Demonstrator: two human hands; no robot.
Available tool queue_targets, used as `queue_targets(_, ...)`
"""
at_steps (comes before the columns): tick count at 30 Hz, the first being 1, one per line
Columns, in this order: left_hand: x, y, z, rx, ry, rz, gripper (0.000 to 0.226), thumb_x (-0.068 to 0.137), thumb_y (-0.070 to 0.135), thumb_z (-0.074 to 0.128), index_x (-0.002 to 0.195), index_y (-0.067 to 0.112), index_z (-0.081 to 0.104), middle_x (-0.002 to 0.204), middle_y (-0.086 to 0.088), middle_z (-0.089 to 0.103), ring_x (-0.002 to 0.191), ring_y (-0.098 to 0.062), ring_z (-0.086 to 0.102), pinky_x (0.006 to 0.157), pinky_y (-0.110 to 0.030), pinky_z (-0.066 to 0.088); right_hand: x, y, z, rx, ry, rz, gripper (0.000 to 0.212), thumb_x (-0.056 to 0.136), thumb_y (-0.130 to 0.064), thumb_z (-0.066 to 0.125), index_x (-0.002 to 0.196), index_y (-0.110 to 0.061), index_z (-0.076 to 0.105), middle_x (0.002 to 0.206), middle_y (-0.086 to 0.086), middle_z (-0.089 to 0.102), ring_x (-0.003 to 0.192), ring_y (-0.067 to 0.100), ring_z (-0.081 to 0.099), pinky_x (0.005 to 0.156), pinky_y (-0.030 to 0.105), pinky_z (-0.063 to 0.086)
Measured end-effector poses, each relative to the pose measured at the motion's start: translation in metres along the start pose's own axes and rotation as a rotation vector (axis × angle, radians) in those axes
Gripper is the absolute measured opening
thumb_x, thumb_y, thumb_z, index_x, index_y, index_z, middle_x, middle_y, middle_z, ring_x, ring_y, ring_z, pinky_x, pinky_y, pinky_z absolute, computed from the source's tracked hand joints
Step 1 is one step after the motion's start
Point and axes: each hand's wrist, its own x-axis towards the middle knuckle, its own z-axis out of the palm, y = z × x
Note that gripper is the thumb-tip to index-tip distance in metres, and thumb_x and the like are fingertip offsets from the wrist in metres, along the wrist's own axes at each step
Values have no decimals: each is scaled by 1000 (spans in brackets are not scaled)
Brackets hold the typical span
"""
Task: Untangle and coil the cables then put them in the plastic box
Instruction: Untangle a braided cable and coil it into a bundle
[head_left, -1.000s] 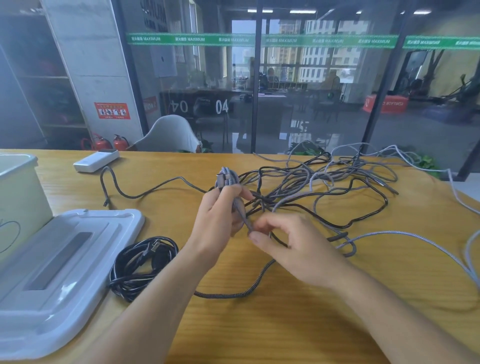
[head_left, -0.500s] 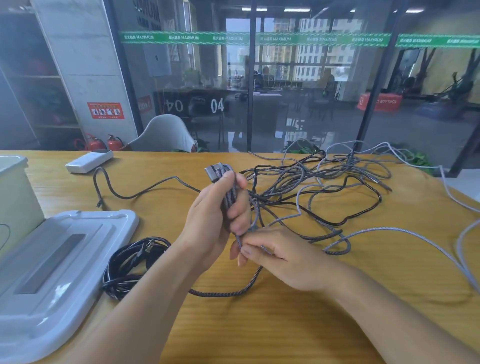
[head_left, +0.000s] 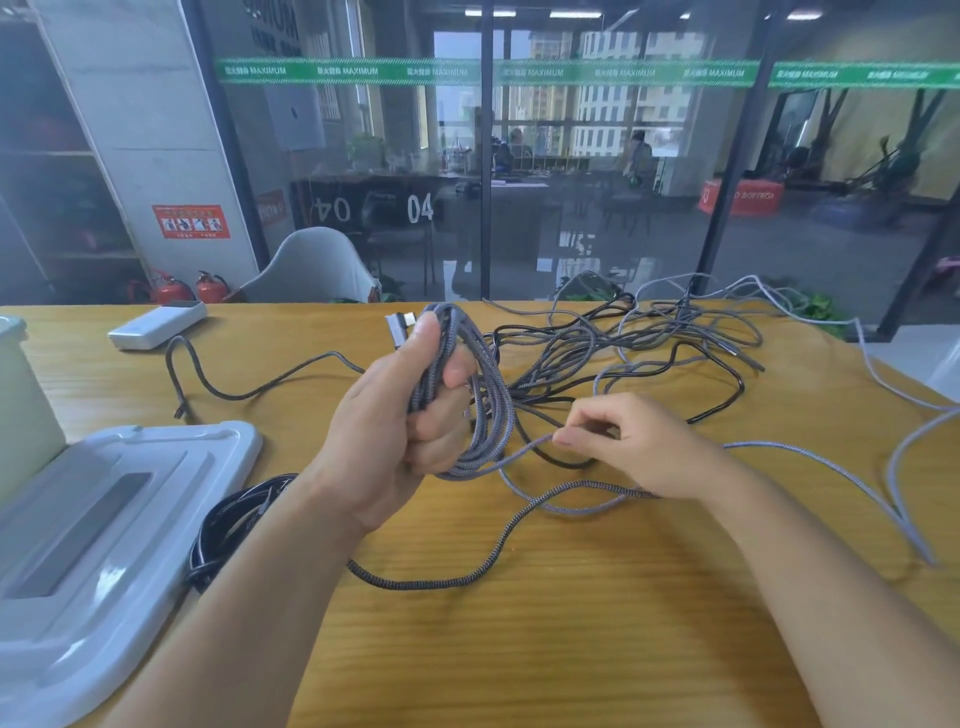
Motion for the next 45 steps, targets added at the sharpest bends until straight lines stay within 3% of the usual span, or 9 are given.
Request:
queue_targets(3,-1,0,-1,22,-55,-30,47,101,59,39,72,25,54,47,14,25,39,-4,18,40,-21,17,0,10,-13,-17,76,33,32,92,-62,58,85,-34,69,82,-8,66,81,17,62,81,45,50)
queue_targets(6,-2,1,1,54,-95,-55,44,96,58,41,70,25,54,47,14,26,40,-5,18,40,-20,18,-1,14,-16,-32,118,66,14,100,-48,61,92,-40,70,95,-17,69,94,3,63,88,36,50)
queue_targets(13,0,-11,10,196,-209,-116,42,101,48,39,71,22,53,52,6,25,43,-10,16,42,-22,17,5,-5,-6,-164,595,48,40,81,-64,77,63,-30,63,50,-10,50,54,8,50,50,22,36)
queue_targets(19,3,-24,19,498,-238,-126,49,110,40,38,75,6,42,54,-6,24,47,-16,20,45,-20,26,-1,-32,4,-142,765,-109,44,80,-55,84,62,-21,63,44,-13,41,50,12,44,48,25,32)
queue_targets(26,6,-29,20,645,-212,-134,56,112,42,38,77,-2,34,54,-9,25,52,-25,18,47,-26,25,-2,-48,13,248,664,-60,40,94,-33,77,65,-12,60,53,-7,41,52,10,37,52,24,34)
queue_targets(31,9,-40,21,713,-138,-115,56,113,36,39,60,17,33,51,0,29,52,-24,22,50,-30,26,-5,-58,13,460,496,-3,29,104,-24,62,79,-13,72,55,-6,45,52,12,42,54,35,42)
queue_targets(37,13,-52,19,721,52,-43,51,112,35,42,65,15,39,54,-1,31,51,-19,24,50,-30,25,-11,-63,14,260,436,-61,23,104,-21,60,86,-19,74,66,3,66,65,21,65,64,37,53)
queue_targets(41,18,-50,13,618,205,-17,48,112,37,42,72,10,42,55,3,27,49,-15,22,46,-24,23,-14,-66,16,216,361,-84,30,105,-20,59,77,-23,72,69,-3,71,64,9,63,61,23,46)
queue_targets(45,16,-43,7,483,297,-18,49,112,41,38,73,11,40,55,4,25,47,-13,18,44,-23,21,-18,-70,21,223,209,-157,31,107,-21,56,80,-21,71,67,-3,70,66,16,63,64,31,48)
